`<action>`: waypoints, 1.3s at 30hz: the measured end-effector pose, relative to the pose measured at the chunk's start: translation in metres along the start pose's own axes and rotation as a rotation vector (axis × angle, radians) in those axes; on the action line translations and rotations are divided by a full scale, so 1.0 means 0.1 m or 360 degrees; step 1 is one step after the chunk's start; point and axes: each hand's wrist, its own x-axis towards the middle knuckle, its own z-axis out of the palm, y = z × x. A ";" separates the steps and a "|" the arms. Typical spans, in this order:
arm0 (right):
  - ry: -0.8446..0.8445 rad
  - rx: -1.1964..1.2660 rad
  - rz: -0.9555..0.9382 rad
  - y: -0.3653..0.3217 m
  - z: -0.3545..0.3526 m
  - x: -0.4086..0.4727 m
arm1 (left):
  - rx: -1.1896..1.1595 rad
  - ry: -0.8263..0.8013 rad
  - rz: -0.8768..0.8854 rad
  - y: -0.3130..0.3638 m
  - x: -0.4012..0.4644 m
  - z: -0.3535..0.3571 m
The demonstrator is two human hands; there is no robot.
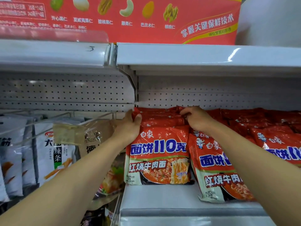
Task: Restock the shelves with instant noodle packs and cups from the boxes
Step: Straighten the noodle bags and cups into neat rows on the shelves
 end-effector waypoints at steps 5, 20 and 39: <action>0.0096 0.0135 -0.0023 0.03 -0.26 -0.32 | 0.0108 0.0145 0.0130 0.05 -0.16 -0.09; 0.0247 -0.0119 0.0295 0.59 -1.13 -1.45 | 0.0584 -0.0153 0.0701 0.67 -1.11 0.45; -0.0271 -0.0520 -0.0275 1.18 -0.98 -0.35 | 0.1191 -0.0408 0.0426 1.16 -1.08 1.52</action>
